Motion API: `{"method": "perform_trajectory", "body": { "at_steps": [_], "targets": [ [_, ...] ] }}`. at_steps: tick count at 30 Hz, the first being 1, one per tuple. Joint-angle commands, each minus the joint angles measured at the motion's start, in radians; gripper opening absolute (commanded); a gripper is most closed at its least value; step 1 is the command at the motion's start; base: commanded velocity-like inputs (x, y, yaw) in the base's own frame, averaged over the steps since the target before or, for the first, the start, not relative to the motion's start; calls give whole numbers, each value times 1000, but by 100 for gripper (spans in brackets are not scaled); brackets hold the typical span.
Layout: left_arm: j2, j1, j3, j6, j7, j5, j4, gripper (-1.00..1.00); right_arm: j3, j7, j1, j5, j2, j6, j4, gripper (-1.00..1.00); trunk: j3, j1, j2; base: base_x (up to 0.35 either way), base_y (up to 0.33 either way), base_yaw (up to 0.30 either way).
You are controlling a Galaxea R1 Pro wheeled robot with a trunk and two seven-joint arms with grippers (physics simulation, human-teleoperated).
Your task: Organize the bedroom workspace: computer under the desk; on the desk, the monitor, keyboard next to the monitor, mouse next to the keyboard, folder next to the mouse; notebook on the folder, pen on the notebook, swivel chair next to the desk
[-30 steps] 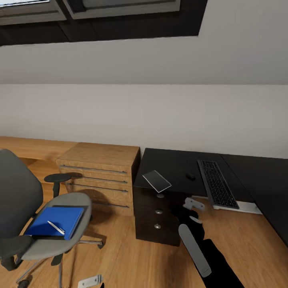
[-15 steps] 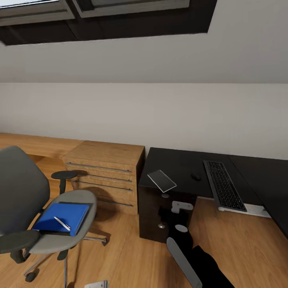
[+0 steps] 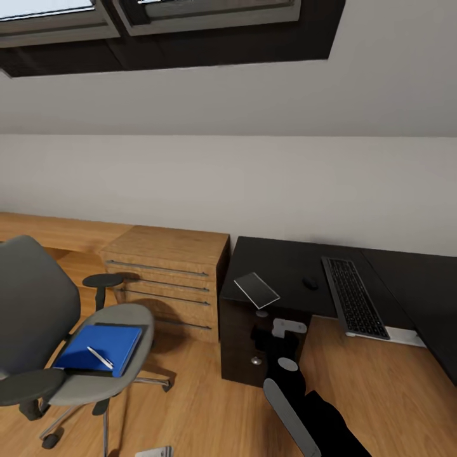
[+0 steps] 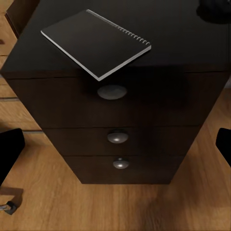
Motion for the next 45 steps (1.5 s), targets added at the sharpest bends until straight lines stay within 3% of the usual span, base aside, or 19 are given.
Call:
{"method": "perform_trajectory", "body": {
  "at_steps": [1,10,17,24,35,45],
  "targets": [
    [0,0,-2,4,7,8,-2,100,1,-7,-1,-5,0,5,-1,100,2,-4,7,0,0,0],
    [0,0,-2,3,7,8,-2,100,1,-7,-1,-6,0,3,0,100,31,-38,70,3,0,0],
    [2,0,-2,3,6,8,-2,100,1,-6,-1,-7,-2,2,0,100,52,-65,119,289,0,0],
    [1,1,-2,3,6,9,-2,100,1,-6,-1,-4,-2,2,0,100,52,-65,119,304,0,54],
    [0,1,-2,3,6,8,-1,100,1,-5,5,-3,-4,2,0,100,52,-65,119,78,0,145],
    [-1,1,-2,3,6,8,3,100,2,-4,5,-2,-29,2,0,100,52,-65,119,238,0,21]
  ]
}}
